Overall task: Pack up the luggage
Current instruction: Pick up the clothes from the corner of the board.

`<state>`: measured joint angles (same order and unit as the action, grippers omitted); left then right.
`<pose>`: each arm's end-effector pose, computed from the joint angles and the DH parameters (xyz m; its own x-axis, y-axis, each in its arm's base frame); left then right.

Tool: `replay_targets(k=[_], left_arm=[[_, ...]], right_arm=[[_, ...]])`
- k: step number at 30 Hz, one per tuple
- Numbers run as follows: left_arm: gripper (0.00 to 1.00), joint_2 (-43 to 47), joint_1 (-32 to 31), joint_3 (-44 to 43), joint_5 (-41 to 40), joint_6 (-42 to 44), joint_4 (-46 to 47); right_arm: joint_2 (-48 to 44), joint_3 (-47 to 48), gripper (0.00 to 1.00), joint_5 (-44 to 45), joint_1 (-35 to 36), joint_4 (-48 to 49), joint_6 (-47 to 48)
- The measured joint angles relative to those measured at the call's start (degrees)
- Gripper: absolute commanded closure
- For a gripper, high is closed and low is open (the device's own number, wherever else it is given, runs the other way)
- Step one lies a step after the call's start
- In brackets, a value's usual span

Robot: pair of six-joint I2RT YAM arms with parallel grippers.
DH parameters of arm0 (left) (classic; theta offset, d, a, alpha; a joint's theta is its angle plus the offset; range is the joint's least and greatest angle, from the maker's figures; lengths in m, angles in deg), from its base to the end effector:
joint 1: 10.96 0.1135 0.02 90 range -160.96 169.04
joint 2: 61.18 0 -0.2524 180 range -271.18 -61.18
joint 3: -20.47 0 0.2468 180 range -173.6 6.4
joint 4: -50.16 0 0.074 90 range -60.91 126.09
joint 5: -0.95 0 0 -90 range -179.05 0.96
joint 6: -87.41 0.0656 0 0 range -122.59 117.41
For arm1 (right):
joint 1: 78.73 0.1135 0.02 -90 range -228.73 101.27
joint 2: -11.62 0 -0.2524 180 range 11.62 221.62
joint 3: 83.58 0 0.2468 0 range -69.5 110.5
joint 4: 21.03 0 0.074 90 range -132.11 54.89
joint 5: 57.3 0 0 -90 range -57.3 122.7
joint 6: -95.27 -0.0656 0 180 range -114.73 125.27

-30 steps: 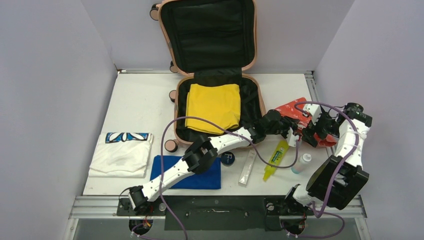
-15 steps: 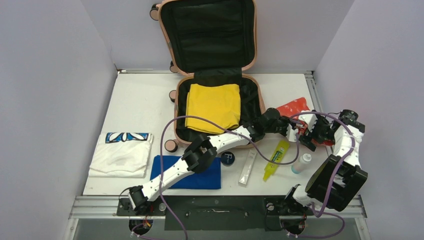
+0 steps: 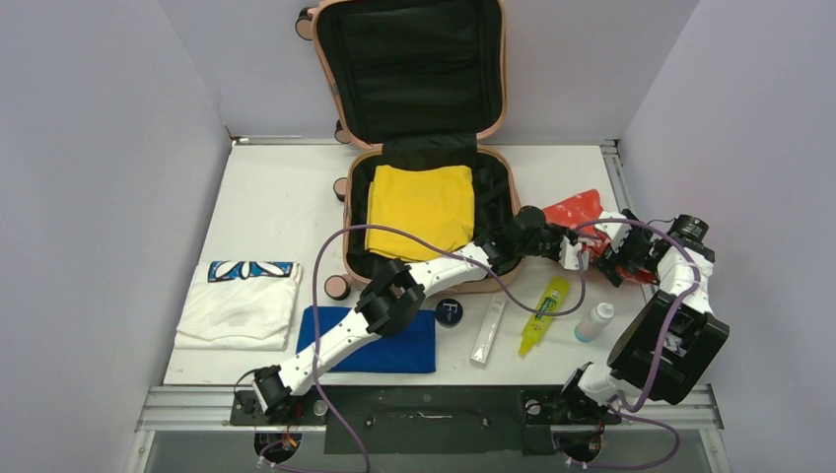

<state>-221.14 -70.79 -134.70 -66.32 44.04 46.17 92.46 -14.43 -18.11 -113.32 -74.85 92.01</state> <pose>0.2977 -0.5626 0.1589 0.6665 0.1876 -0.7215 0.7351 -0.0043 0.6779 0.2506 -0.1111 0.2076 -0.1367 -0.6721 -0.7278 -0.7426 0.5557 -0.3738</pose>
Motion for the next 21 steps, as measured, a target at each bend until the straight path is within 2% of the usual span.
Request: replay_targets(k=[6, 16, 21], left_arm=[[1.0, 0.0, 0.1, 0.0, 0.0, -1.0, 0.1], [1.0, 0.0, 0.2, 0.0, 0.2, -1.2, 0.1], [1.0, 0.0, 0.2, 0.0, 0.3, -1.6, 0.1]], right_arm=[[1.6, -0.8, 0.1, -3.3, 0.0, 1.3, 1.1], [3.7, 0.5, 0.1, -6.1, -0.3, -9.4, 15.6], [3.8, -0.1, 0.09, -7.8, -0.4, -4.9, 12.6]])
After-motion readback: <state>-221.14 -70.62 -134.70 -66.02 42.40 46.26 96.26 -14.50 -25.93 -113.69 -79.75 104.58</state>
